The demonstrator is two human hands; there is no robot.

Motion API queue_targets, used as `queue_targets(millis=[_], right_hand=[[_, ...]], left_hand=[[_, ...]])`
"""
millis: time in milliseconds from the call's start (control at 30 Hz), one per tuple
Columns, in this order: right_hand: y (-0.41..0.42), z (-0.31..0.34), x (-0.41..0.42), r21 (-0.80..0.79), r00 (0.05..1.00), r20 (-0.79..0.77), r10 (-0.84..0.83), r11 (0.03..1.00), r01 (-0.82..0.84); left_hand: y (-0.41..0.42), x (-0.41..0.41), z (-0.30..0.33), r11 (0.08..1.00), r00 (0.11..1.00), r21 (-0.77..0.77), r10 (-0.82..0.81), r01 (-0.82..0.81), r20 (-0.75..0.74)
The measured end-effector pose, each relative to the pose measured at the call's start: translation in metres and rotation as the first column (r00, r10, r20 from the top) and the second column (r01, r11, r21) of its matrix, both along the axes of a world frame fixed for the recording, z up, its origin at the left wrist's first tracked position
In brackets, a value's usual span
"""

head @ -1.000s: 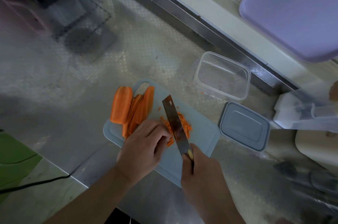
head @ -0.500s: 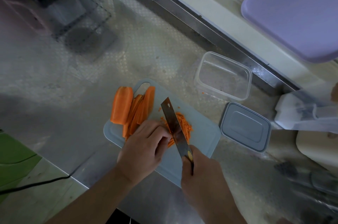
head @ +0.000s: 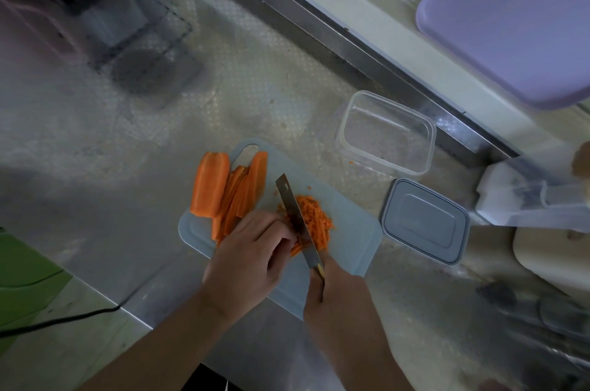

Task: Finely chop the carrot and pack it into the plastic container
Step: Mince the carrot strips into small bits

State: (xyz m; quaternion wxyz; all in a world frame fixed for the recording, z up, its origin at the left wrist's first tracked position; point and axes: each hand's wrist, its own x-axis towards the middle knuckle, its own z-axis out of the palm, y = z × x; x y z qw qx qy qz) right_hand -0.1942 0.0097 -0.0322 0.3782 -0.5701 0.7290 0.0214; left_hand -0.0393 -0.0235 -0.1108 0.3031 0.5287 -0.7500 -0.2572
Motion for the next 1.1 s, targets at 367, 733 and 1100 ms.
queue_targets(millis=[367, 733, 1100], right_hand=[[0.002, -0.005, -0.005, -0.019, 0.999, 0.025, -0.043, 0.999, 0.043], [0.002, -0.005, -0.005, -0.047, 0.998, 0.036, -0.05, 0.998, 0.051], [0.003, -0.005, -0.005, -0.046, 0.996, 0.059, -0.071, 0.996, 0.074]], left_hand=[[-0.005, 0.001, 0.014, 0.996, 0.994, 0.088, 0.028, -0.018, -0.109], [0.003, 0.015, 0.006, 1.0, 0.998, 0.021, 0.003, -0.002, -0.064], [0.004, 0.009, 0.007, 0.999, 1.0, 0.043, 0.001, -0.001, -0.011]])
